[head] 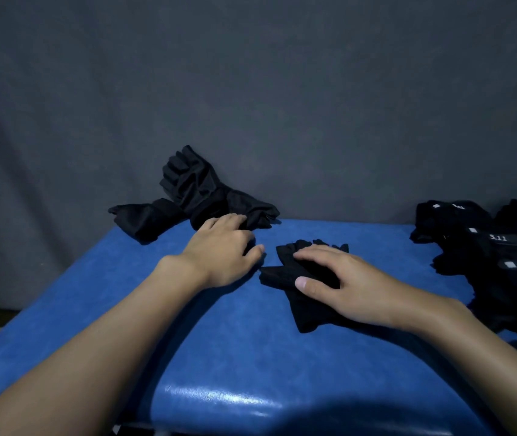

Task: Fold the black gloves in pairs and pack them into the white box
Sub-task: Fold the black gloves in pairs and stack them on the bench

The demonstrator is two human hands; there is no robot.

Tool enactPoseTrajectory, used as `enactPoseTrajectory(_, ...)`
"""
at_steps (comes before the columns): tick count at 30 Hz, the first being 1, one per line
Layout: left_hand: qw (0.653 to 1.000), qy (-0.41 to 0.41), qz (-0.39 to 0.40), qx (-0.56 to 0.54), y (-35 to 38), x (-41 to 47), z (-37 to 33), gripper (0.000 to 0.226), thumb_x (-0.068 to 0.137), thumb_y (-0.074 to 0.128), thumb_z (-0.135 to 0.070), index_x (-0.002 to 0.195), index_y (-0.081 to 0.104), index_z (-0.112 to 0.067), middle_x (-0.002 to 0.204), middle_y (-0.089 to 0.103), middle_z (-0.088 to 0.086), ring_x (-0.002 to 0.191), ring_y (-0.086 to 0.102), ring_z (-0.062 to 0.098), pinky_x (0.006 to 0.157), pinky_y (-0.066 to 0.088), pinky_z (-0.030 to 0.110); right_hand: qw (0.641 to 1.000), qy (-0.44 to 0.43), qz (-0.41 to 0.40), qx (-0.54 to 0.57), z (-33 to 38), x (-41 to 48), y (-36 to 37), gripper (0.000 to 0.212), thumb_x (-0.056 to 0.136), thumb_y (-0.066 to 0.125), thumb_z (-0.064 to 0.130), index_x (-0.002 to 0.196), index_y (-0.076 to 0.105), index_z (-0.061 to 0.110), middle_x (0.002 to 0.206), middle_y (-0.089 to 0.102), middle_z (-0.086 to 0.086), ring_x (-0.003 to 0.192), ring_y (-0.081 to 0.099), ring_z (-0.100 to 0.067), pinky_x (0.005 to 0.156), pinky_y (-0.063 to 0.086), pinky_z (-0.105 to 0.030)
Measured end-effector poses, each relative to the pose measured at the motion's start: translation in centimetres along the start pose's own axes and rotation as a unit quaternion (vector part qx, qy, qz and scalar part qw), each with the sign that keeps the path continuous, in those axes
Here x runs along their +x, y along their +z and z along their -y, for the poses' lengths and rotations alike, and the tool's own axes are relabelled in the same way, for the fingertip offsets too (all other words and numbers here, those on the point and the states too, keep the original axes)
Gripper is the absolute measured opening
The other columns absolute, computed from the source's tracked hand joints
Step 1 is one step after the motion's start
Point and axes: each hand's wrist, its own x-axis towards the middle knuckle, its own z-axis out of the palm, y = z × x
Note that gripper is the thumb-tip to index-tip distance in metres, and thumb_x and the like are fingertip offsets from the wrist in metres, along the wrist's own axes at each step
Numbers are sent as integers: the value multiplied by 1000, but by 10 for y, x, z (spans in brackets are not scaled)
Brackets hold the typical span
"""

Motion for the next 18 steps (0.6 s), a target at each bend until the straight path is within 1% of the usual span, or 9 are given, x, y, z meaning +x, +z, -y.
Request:
enactPoseTrajectory(4, 1000, 1, -2, 20, 1, 4, 4, 54, 101, 38, -49, 135, 56, -11, 157, 35, 2, 145, 28, 18, 117, 17, 35, 1000, 2, 6, -1, -2, 2, 1, 57, 91, 53, 52, 141, 45, 28, 141, 45, 16, 133, 39, -4, 111, 30, -24)
enactPoseTrajectory(7, 1000, 0, -22, -1, -4, 2, 4, 51, 101, 43, -43, 134, 55, -6, 151, 40, 1, 139, 36, 19, 114, 23, 33, 1000, 9, 11, 3, -1, 2, -2, 56, 91, 52, 52, 142, 43, 30, 142, 44, 16, 133, 38, -4, 108, 29, -21)
enactPoseTrajectory(9, 998, 5, -49, -26, -8, 0, 4, 50, 101, 45, -38, 137, 53, -4, 153, 38, 1, 138, 38, 20, 116, 27, 33, 1000, 9, 8, 4, 0, 1, -3, 56, 91, 52, 52, 142, 43, 31, 141, 44, 17, 133, 38, -3, 106, 28, -19)
enactPoseTrajectory(11, 994, 11, -79, -70, -15, -3, 4, 52, 101, 48, -35, 143, 47, -3, 156, 35, 0, 140, 37, 19, 117, 29, 34, 1000, 9, -1, 12, 1, 0, -3, 53, 92, 52, 51, 141, 44, 32, 134, 45, 20, 128, 40, 0, 103, 29, -18)
enactPoseTrajectory(13, 986, 18, -111, -122, -21, -6, 2, 53, 101, 49, -32, 147, 44, -5, 157, 33, -5, 140, 38, 17, 116, 31, 32, 999, 4, -23, 31, 2, 0, -3, 49, 92, 53, 49, 138, 47, 31, 128, 47, 24, 121, 45, 2, 103, 34, -19)
enactPoseTrajectory(15, 973, 28, -154, -171, -26, -9, 0, 52, 100, 51, -29, 147, 45, -9, 155, 35, -11, 136, 42, 13, 114, 36, 31, 997, -12, -62, 51, 1, 1, -4, 45, 92, 56, 44, 134, 51, 28, 129, 51, 21, 119, 48, 3, 105, 38, -24)
enactPoseTrajectory(16, 963, 34, -180, -196, -29, -12, -2, 49, 100, 53, -27, 146, 48, -10, 152, 38, -13, 135, 43, 9, 113, 37, 27, 994, -20, -83, 62, 2, 1, -5, 44, 92, 57, 42, 134, 52, 28, 130, 50, 20, 119, 47, 5, 106, 37, -22)
enactPoseTrajectory(18, 940, 46, -228, -250, -35, -17, -8, 42, 97, 59, -22, 138, 57, -12, 145, 48, -14, 132, 44, 0, 111, 33, 15, 988, -33, -124, 83, 3, 0, -9, 44, 92, 57, 39, 134, 50, 30, 131, 47, 22, 121, 43, 10, 104, 34, -13)
